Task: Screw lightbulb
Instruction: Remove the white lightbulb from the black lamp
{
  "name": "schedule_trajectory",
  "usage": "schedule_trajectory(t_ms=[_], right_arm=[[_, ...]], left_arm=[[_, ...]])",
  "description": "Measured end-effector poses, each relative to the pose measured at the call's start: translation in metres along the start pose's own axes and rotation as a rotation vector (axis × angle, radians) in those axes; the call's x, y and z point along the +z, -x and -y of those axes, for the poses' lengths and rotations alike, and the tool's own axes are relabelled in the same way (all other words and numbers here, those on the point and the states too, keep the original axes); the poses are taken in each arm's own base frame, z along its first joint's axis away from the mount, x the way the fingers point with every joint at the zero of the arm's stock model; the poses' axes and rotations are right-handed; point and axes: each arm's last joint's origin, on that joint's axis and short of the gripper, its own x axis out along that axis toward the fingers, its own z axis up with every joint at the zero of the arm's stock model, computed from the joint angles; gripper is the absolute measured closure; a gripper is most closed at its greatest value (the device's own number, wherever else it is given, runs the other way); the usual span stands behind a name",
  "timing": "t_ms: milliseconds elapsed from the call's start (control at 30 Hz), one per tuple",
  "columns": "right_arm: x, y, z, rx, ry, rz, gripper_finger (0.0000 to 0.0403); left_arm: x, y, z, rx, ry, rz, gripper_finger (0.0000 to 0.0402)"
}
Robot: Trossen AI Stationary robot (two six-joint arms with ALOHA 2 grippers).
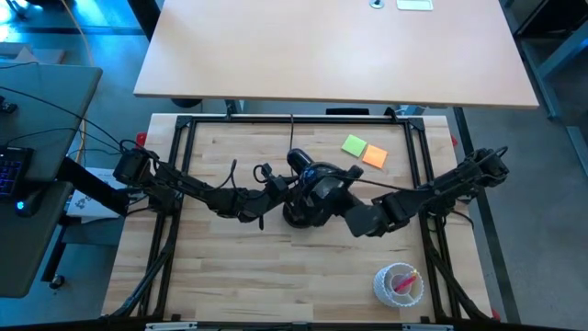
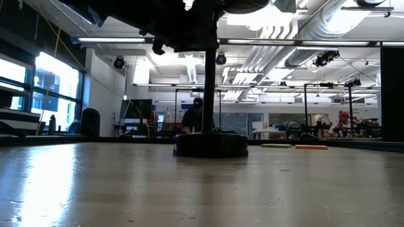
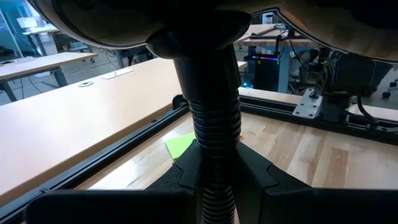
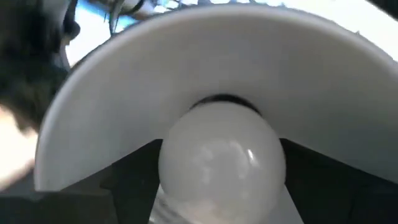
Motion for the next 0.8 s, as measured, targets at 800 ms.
schedule_trajectory(t_ms=[800], right_arm=[[-0.0043, 0.0080, -0.0061, 0.052, 1.192, 0.017, 0.0114]], left_arm=[[-0.0001, 0.0001, 0.0002, -0.005, -0.006, -0.002, 0.0356]])
